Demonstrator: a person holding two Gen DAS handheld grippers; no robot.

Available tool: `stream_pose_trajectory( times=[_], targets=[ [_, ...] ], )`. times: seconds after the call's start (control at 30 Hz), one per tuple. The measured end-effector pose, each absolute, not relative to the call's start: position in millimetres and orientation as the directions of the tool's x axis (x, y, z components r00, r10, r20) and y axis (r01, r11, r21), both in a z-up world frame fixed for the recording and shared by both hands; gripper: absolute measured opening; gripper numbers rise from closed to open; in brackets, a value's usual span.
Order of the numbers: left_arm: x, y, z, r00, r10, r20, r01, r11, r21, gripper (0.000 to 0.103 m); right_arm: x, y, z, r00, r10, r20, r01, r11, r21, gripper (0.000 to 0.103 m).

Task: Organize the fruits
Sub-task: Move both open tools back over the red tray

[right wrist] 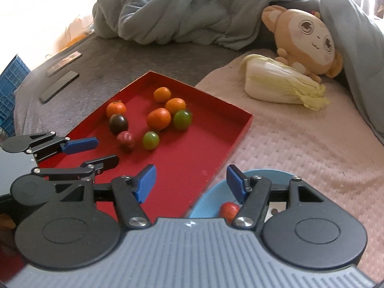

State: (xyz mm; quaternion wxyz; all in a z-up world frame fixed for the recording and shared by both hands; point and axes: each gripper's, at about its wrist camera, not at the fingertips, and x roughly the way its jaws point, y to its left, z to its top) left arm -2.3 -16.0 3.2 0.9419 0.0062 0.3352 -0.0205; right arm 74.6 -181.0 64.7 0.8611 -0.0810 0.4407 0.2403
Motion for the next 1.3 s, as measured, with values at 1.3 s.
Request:
stream_pose_trajectory(
  times=[1.3],
  targets=[
    [32.6,-7.3,-18.4,0.735,-0.126,-0.667,0.099,0.992,-0.078,0.045,105.5,-149.0,30.8,0.463,0.287,-0.839,-0.474,0.880,0.040,0.070]
  ],
)
